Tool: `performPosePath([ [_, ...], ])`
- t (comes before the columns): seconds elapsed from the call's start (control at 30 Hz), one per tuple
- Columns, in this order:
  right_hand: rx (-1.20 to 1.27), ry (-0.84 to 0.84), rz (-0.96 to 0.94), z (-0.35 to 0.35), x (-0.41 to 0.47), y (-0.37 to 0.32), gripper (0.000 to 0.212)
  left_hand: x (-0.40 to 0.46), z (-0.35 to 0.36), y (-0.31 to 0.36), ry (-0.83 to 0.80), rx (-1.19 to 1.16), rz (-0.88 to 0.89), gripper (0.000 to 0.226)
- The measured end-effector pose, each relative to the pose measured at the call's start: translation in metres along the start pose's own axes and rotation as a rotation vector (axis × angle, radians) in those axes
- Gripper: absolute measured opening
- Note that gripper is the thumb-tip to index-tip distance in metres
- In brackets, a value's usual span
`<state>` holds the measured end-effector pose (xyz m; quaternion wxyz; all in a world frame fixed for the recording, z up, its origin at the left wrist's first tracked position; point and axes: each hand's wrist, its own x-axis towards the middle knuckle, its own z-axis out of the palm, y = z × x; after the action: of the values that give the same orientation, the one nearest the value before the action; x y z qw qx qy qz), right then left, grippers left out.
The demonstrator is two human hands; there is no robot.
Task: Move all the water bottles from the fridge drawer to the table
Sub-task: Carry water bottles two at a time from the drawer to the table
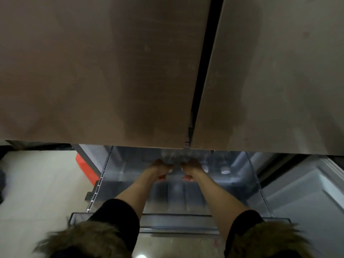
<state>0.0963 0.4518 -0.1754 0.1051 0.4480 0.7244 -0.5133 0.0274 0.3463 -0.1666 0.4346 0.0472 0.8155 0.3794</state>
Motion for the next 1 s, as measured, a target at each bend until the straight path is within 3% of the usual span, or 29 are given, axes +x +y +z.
performPosePath([
  [0.2, 0.118, -0.05, 0.115, 0.001, -0.013, -0.003, 0.027, -0.018, -0.013, -0.003, -0.036, -0.164, -0.057, 0.015],
  [0.4, 0.187, -0.086, 0.112, -0.009, -0.056, -0.01, 0.026, -0.045, -0.038, -0.011, 0.192, -0.104, 0.105, 0.01],
  [0.6, -0.07, 0.141, -0.018, -0.017, -0.105, -0.018, 0.031, -0.081, -0.061, -0.013, 0.335, 0.139, 0.232, 0.053],
  [0.77, -0.21, 0.396, -0.163, -0.019, -0.147, -0.026, 0.041, -0.117, -0.076, -0.016, 0.498, 0.282, 0.389, 0.043],
  [1.0, -0.19, 0.519, -0.417, -0.002, -0.176, -0.042, 0.032, -0.15, -0.097, -0.024, 0.573, 0.382, 0.537, 0.038],
])
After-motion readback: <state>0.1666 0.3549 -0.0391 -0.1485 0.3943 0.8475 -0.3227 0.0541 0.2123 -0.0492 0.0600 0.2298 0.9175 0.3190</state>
